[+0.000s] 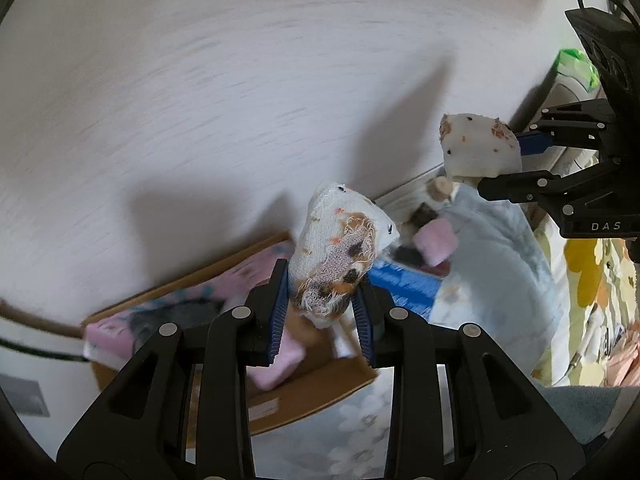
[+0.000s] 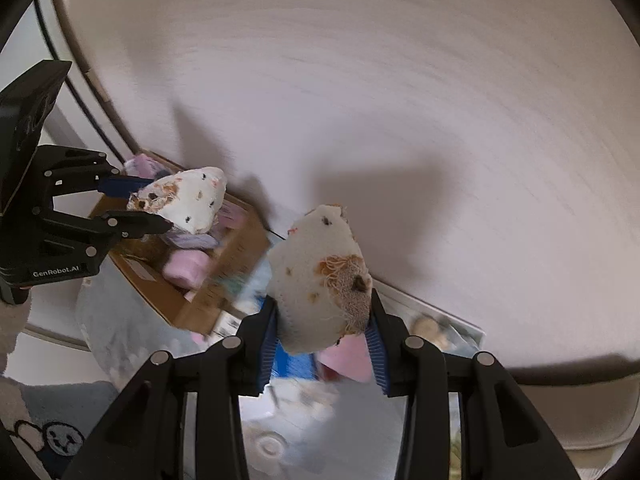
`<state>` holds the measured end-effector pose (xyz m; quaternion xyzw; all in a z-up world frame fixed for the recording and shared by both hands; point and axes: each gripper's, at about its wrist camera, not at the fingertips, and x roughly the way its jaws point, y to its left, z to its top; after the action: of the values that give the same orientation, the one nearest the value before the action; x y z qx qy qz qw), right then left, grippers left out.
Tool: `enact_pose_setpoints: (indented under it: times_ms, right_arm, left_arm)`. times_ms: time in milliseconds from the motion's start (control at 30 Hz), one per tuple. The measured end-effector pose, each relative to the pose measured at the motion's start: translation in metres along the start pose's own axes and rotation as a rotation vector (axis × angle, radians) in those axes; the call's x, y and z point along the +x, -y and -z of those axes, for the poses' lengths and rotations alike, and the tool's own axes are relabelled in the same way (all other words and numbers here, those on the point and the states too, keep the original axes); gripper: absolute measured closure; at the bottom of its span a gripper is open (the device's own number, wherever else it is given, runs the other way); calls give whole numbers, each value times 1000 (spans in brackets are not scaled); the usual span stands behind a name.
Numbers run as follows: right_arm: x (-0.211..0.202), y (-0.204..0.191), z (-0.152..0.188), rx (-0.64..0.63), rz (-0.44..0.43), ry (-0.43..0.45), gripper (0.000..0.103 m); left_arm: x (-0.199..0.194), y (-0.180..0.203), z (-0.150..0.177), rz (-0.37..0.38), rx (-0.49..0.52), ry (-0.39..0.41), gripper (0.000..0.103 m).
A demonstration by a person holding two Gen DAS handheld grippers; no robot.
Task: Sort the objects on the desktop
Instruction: 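Carry both white cloth items into the cardboard box and release them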
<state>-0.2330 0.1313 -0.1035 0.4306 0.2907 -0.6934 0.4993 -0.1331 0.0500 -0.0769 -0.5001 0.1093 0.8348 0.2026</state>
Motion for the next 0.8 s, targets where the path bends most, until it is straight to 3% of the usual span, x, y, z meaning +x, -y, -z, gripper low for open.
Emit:
enact_pose_setpoints:
  times_ms: [433, 567, 800]
  right_arm:
    - [39, -97, -50, -98, -85, -20, 66]
    - [63, -122, -63, -123, -121, -47, 66]
    - [102, -160, -58, -135, -151, -132, 66]
  left_arm:
    - [-21, -104, 61, -59, -144, -9, 76]
    - [-14, -132, 86, -42, -231, -41, 76]
    - [6, -153, 119, -51, -294, -87, 76]
